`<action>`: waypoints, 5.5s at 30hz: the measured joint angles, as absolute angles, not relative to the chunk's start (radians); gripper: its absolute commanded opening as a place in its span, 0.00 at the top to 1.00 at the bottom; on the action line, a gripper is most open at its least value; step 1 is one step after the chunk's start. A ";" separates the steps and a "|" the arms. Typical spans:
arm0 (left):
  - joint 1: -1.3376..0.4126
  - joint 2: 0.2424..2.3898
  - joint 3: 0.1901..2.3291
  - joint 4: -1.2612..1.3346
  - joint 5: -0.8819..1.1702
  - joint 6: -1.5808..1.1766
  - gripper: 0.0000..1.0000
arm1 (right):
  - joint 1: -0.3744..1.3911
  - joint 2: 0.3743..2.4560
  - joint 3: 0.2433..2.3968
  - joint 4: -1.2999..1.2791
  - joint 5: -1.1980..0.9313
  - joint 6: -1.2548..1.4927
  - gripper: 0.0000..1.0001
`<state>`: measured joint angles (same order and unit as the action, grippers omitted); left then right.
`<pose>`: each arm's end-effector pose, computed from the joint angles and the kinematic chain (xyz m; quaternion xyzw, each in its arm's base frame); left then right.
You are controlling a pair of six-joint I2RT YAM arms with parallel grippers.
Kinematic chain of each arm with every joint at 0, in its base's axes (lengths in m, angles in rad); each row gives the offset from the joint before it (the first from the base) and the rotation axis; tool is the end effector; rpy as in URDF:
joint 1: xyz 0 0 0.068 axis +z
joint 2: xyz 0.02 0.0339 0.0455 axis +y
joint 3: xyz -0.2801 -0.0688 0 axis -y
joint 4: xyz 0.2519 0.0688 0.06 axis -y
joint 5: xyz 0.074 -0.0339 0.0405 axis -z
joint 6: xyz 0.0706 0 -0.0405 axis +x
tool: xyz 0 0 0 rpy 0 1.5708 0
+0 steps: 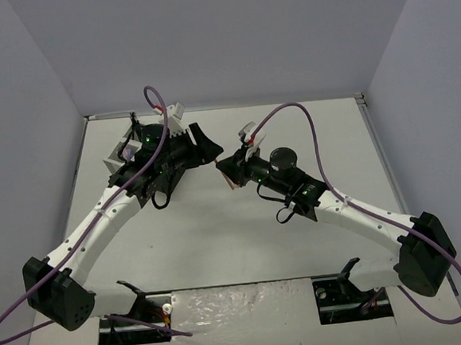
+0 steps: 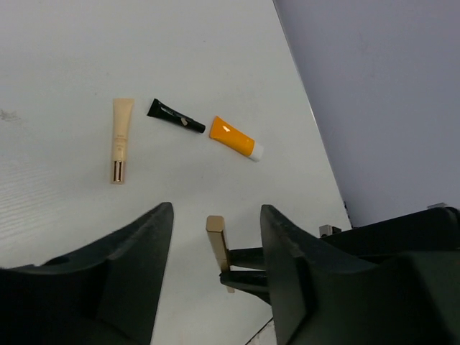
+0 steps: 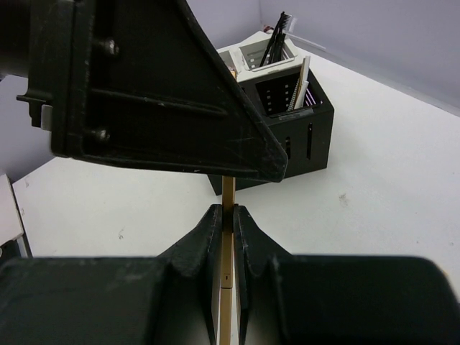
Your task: Organize the makeup
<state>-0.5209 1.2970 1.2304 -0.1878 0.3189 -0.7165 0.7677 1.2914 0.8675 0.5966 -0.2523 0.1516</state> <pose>0.2805 -0.1865 0.3908 0.0204 0.7868 -0.4526 0.4191 0.2304 0.2469 0.3583 -0.2853 0.5791 0.4094 0.6446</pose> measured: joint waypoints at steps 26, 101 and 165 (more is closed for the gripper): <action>-0.495 1.408 1.395 -0.213 0.079 -0.493 1.00 | 0.763 1.224 0.844 0.488 -0.074 0.107 0.00; -0.215 1.165 1.165 -0.404 0.261 -0.452 0.03 | 0.727 1.864 1.003 0.275 0.227 0.442 1.00; -0.415 1.248 1.133 -0.221 0.222 -0.534 0.98 | 0.885 1.310 0.755 0.631 -0.044 0.196 0.00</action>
<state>-0.4149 1.2484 1.1329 -0.2205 0.2218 -0.5336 0.8851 1.3099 0.7547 0.6311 -0.0440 0.1959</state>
